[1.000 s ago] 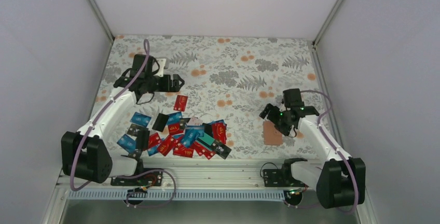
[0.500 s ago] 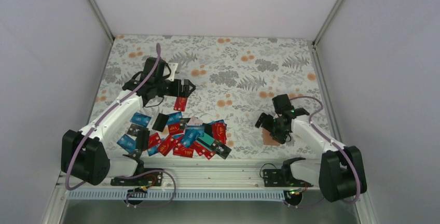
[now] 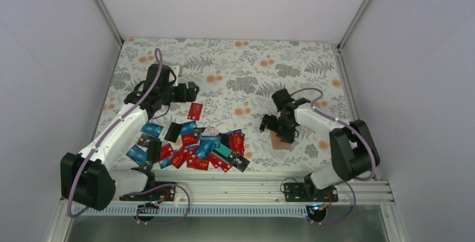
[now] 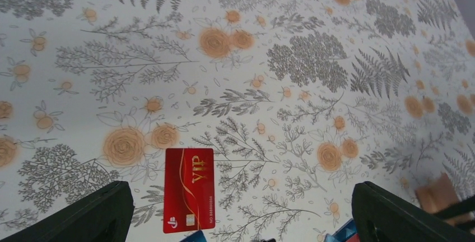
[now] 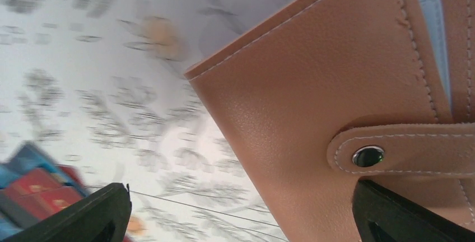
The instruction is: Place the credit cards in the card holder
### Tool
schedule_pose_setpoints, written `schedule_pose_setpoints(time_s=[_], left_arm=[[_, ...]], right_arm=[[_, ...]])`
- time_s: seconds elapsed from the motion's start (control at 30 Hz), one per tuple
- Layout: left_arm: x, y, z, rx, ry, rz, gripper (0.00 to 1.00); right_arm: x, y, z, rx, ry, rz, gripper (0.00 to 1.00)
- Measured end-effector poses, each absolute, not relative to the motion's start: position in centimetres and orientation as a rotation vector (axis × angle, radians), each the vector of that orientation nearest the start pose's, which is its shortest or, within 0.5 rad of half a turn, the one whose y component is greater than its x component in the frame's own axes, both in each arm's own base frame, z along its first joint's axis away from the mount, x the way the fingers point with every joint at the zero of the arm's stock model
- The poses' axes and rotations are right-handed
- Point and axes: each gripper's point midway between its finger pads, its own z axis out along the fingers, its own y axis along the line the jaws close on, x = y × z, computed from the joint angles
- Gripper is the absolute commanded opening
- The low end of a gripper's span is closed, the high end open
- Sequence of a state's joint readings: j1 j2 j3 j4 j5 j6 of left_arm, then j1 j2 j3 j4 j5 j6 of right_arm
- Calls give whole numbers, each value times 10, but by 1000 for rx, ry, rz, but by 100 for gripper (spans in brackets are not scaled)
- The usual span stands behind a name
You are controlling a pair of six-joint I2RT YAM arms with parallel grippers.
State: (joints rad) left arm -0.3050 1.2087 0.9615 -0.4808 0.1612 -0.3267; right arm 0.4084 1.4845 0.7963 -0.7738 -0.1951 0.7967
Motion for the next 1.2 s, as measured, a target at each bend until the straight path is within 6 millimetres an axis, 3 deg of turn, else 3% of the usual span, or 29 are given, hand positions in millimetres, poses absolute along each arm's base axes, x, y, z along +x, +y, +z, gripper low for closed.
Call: schedule_pose_setpoints(time_s=[0.27, 0.4, 0.53, 0.63, 0.8, 0.9, 0.97, 1.13, 1.2], left_arm=[[327, -158, 195, 130, 2366, -580, 91], [313, -191, 201, 232, 2356, -657, 91], [297, -231, 197, 336, 2364, -732, 88], [287, -260, 182, 393, 2405, -764, 84], [279, -304, 156, 445, 2478, -790, 77], [277, -331, 141, 451, 2522, -783, 74], [277, -344, 133, 442, 2545, -781, 71], [279, -367, 106, 399, 2611, -782, 69], [282, -369, 91, 382, 2638, -769, 68]], right_arm=[[271, 202, 44, 381, 3000, 693, 100], [291, 214, 56, 275, 2948, 732, 98], [299, 201, 63, 218, 2900, 653, 96], [294, 176, 63, 233, 2877, 572, 93], [278, 146, 39, 274, 2906, 509, 79], [270, 144, 26, 263, 2938, 523, 76], [276, 148, 27, 234, 2913, 558, 73], [284, 153, 26, 194, 2888, 598, 50], [286, 153, 24, 190, 2888, 609, 47]])
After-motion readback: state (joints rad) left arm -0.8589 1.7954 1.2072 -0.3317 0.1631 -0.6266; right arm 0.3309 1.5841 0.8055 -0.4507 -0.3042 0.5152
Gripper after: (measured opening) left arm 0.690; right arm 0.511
